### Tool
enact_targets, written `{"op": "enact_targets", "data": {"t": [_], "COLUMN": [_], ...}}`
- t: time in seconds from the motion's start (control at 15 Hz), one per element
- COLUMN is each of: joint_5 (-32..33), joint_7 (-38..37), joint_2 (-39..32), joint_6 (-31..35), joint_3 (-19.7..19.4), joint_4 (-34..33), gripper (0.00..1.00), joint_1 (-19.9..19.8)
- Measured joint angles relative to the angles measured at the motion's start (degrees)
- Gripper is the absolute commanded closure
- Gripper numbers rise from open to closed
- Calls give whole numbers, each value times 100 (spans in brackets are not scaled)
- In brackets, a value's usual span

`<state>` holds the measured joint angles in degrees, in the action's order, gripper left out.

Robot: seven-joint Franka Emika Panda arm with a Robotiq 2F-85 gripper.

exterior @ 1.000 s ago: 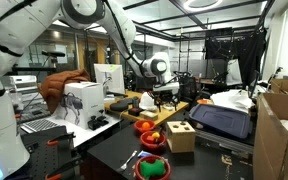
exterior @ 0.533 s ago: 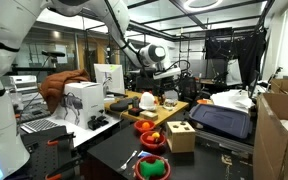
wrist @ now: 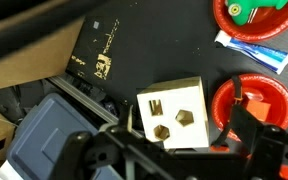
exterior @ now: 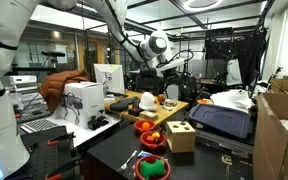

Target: Pick up the banana and put it in the bowl on the middle of the two other bowls

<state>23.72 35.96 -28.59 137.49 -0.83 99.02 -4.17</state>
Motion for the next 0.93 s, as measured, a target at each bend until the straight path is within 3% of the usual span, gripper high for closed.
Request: {"op": "enact_targets", "data": {"t": [0.33,0.6,0.8,0.93], "joint_5": [-56,-522,-1118,-1687], "joint_7": [3,5,6,13], "joint_2": [212,502,634,636], "joint_6": [-86,-512,-1212,-2055], "joint_3": [-6,1,41,99], "joint_4": [-2,-65,-302,-648], "gripper": [0,0,0,0], "joint_1": [-58,-161,-218,-241]}}
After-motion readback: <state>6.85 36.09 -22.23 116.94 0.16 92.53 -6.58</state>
